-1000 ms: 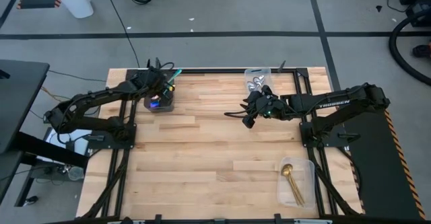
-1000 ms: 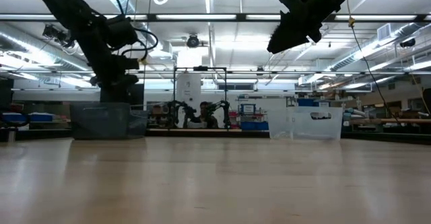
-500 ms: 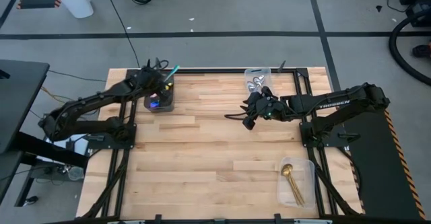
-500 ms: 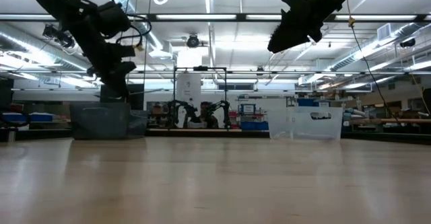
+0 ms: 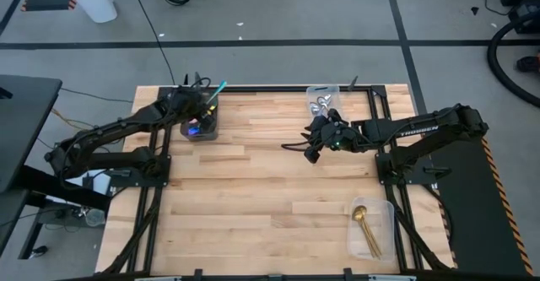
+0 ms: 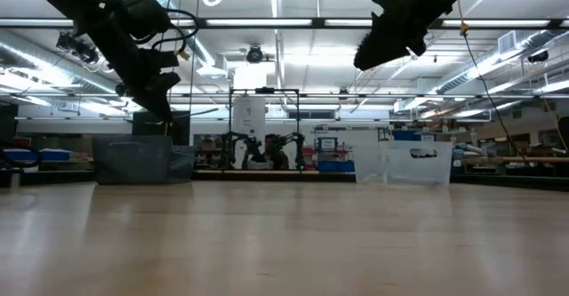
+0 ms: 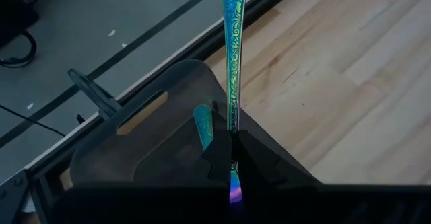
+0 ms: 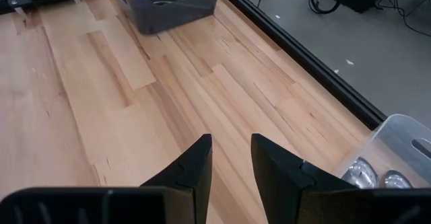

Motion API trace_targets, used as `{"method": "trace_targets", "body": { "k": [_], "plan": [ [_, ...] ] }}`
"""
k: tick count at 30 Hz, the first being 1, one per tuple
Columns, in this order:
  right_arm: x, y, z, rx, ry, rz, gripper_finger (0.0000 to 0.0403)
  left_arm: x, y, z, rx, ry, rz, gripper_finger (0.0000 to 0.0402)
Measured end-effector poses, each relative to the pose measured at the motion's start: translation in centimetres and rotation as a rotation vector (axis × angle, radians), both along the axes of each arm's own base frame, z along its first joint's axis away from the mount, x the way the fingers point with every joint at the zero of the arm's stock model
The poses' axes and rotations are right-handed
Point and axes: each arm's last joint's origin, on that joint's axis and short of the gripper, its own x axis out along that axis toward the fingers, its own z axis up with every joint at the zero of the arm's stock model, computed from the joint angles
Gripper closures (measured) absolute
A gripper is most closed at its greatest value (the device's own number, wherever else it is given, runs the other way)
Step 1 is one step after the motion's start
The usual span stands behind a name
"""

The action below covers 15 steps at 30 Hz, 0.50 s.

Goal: Sort silverware by color (type)
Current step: Put the blue spoon into the black bin

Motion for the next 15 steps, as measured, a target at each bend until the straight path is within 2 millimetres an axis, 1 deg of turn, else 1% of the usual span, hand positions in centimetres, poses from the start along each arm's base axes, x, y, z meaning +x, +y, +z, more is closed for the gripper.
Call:
{"method": "trace_targets", "body": {
  "k": [4,9,15],
  "plan": [
    [-0.1,0.1,-0.1,0.004,0.01,0.001,0.0289,0.0,-0.3,-0.4,0.005,-0.01,-0.004,0.0385],
    [-0.1,0.4,-0.1,0.003,0.01,0.011,0.0289,-1.2,-1.0,-2.3,0.029,-0.034,0.026,0.0385],
    [-0.1,0.4,0.0,-0.006,0.003,0.0,0.0289,-2.3,-1.8,-2.9,0.088,-0.07,0.043,0.0385]
  ]
}}
